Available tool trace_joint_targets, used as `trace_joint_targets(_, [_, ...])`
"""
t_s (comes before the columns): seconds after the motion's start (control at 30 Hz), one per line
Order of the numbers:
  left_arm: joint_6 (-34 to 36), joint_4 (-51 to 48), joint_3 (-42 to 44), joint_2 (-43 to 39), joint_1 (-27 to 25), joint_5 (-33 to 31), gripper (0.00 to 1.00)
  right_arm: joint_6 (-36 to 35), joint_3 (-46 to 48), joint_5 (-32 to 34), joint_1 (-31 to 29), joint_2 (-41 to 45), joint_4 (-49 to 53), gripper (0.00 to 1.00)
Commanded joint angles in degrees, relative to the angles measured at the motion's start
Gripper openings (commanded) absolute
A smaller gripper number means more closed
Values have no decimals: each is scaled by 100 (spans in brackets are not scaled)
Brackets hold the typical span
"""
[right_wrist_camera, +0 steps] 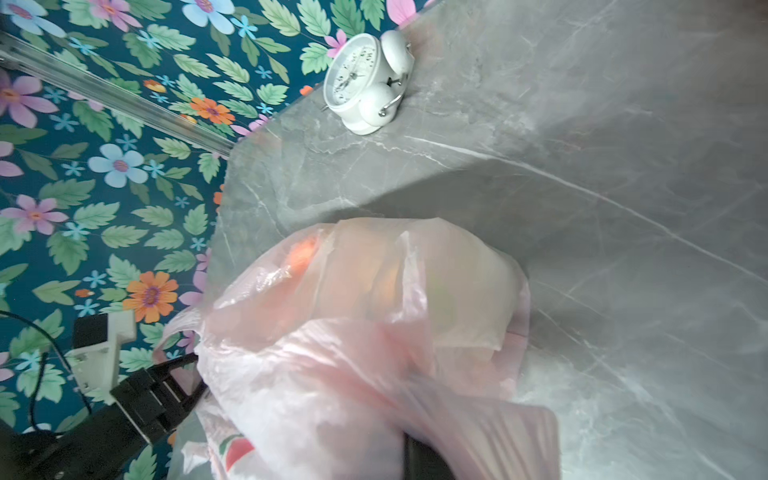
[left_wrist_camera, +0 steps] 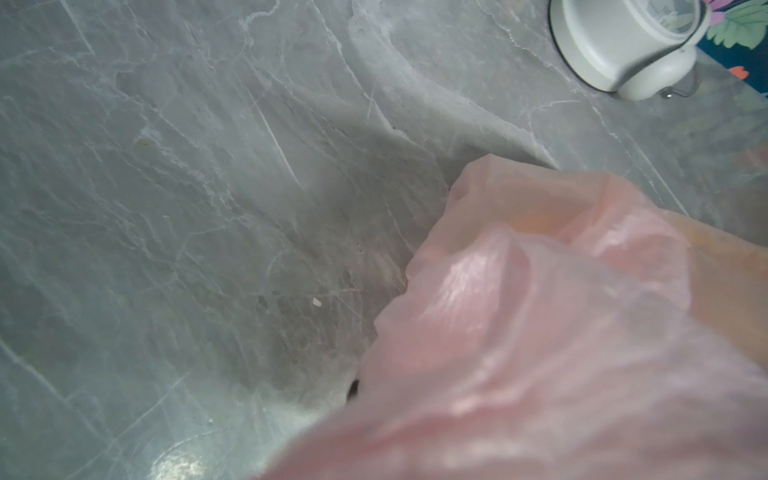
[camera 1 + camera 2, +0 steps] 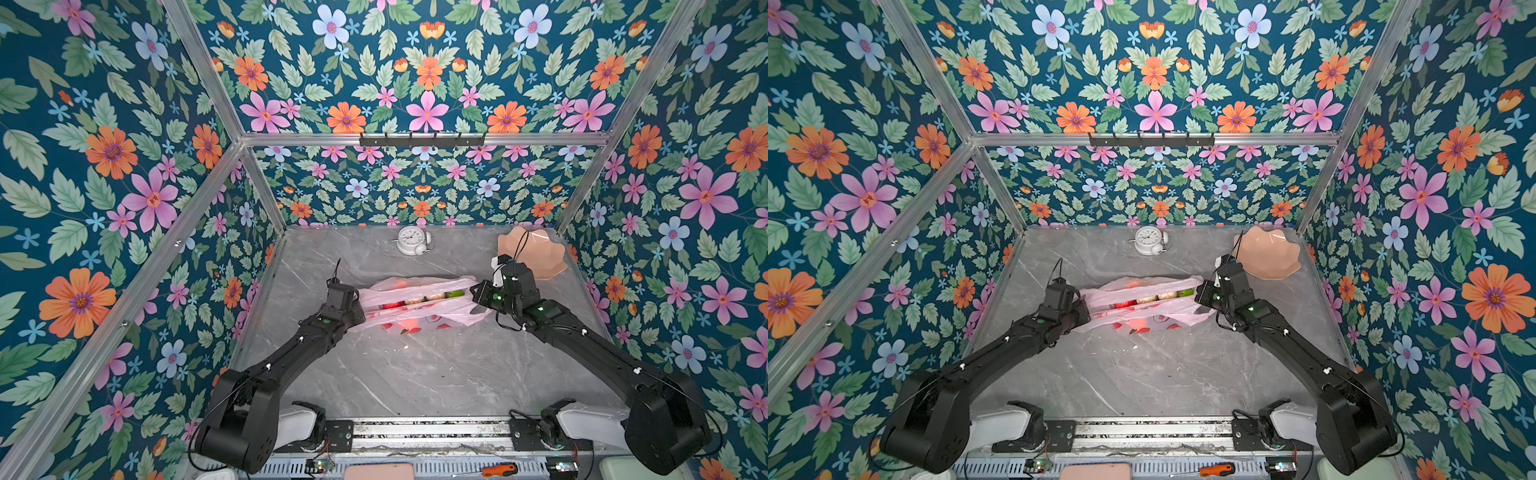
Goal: Take the fake fruits out of the plastic bag
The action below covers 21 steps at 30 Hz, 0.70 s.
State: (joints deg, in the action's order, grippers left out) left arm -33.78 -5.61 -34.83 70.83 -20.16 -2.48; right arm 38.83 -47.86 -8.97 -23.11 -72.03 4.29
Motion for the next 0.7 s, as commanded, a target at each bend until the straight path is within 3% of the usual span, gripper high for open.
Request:
trace_joint_targets(0.0, [339, 541, 70, -147, -287, 98, 0, 190, -91, -384, 17, -199, -476, 0])
trace_joint_targets(0.13, [616, 508, -166, -25, -1021, -413, 0, 200, -228, -636, 17, -491, -708, 0])
trace_joint_targets(0.27, [701, 623, -210, 54, -1213, -435, 0, -57, -491, -459, 17, -653, -401, 0])
trace_joint_targets(0.33, [724, 665, -153, 7, -1235, -451, 0, -239, -707, -202, 18, -669, 25, 15])
trace_joint_targets(0.4, [748, 660, -114, -17, -1249, -454, 0, -433, -902, 41, 17, -621, 463, 42])
trace_joint_targets(0.5, [733, 681, -54, -96, -1294, -516, 0, -532, -1018, 339, -17, -448, 902, 65])
trace_joint_targets(0.6, [626, 688, -39, -169, -1345, -615, 0, -638, -1220, 1017, -239, -263, 1570, 78])
trace_joint_targets(0.67, [538, 675, -74, -190, -1392, -686, 0, -700, -1399, 1599, -488, -199, 2064, 81])
